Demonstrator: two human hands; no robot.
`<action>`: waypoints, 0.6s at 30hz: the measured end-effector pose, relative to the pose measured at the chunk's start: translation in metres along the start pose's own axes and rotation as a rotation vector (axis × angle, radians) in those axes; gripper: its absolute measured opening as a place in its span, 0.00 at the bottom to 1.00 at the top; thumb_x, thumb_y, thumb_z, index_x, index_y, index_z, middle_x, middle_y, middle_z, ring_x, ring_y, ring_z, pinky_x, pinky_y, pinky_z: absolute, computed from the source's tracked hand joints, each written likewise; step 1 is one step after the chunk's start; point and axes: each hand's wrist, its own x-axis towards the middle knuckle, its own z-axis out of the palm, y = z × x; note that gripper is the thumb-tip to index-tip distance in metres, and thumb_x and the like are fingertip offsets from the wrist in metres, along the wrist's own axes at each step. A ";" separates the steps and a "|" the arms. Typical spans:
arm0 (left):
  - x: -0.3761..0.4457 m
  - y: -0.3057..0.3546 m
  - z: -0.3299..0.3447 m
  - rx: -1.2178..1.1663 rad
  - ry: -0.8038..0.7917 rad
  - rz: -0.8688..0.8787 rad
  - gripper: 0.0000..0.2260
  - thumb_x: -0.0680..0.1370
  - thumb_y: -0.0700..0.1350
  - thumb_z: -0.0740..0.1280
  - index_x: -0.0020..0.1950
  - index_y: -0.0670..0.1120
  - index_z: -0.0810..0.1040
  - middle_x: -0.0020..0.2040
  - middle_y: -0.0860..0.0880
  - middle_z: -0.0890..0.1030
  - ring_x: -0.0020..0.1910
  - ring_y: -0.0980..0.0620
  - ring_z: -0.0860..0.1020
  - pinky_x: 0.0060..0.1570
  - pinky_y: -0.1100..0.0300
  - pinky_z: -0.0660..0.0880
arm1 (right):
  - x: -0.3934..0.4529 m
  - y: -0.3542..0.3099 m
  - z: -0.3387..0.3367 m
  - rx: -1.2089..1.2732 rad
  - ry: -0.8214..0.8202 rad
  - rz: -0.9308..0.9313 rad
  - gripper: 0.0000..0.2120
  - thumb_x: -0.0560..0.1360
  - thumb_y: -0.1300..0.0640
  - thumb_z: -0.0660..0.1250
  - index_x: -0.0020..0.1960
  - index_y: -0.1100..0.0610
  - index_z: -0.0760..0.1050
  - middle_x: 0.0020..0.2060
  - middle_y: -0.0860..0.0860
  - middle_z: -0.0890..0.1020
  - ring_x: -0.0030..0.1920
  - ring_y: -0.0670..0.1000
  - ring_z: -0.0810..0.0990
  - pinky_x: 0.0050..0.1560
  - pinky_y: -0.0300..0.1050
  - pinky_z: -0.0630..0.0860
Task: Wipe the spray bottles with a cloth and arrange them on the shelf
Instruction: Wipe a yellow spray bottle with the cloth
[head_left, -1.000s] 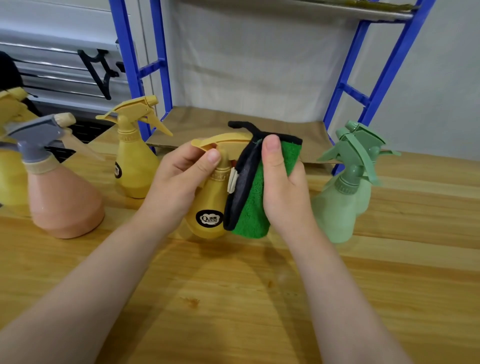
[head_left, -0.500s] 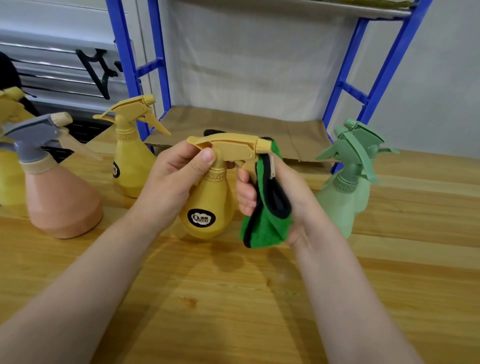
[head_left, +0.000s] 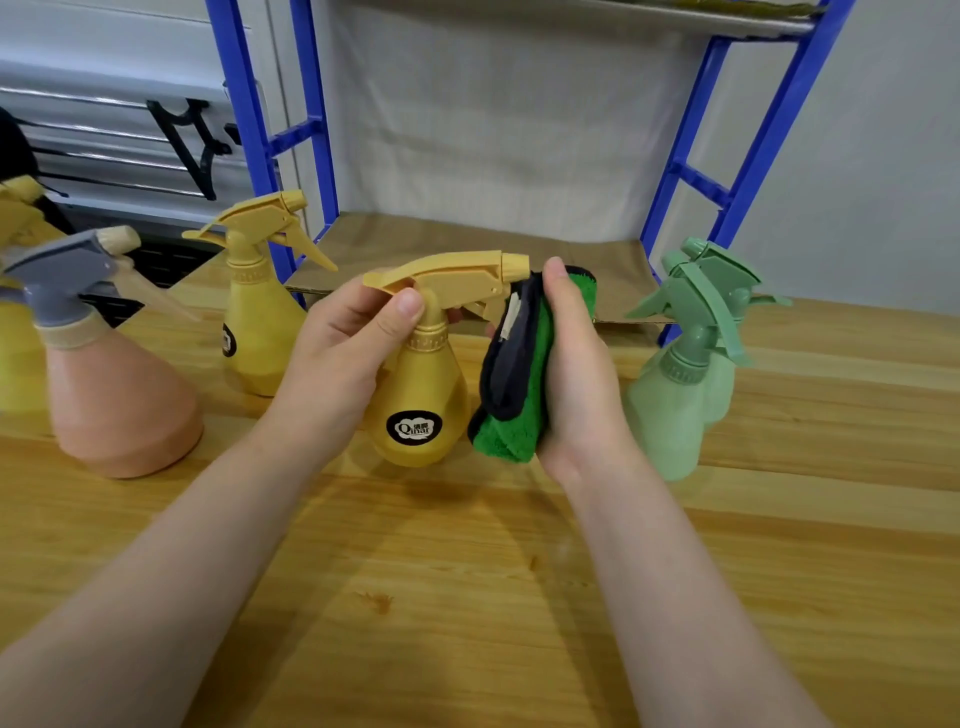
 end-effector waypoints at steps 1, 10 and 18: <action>0.000 0.001 0.001 -0.022 0.013 -0.002 0.07 0.75 0.54 0.69 0.49 0.57 0.84 0.48 0.51 0.86 0.51 0.51 0.83 0.51 0.55 0.79 | 0.000 0.000 -0.001 -0.023 -0.001 -0.006 0.23 0.72 0.34 0.67 0.50 0.52 0.84 0.46 0.51 0.87 0.48 0.52 0.86 0.57 0.54 0.80; 0.003 0.005 -0.002 -0.190 0.117 0.011 0.11 0.71 0.55 0.71 0.51 0.55 0.83 0.51 0.48 0.85 0.54 0.50 0.82 0.52 0.54 0.78 | 0.004 0.007 -0.001 0.026 -0.002 -0.084 0.15 0.77 0.43 0.63 0.43 0.52 0.81 0.39 0.50 0.85 0.44 0.51 0.84 0.52 0.51 0.79; 0.003 0.006 0.000 -0.111 0.150 0.009 0.04 0.76 0.53 0.71 0.49 0.58 0.83 0.50 0.49 0.85 0.54 0.50 0.82 0.54 0.51 0.78 | -0.003 0.018 -0.001 -0.637 -0.037 -0.743 0.26 0.66 0.51 0.64 0.63 0.50 0.64 0.55 0.51 0.76 0.57 0.53 0.76 0.59 0.52 0.75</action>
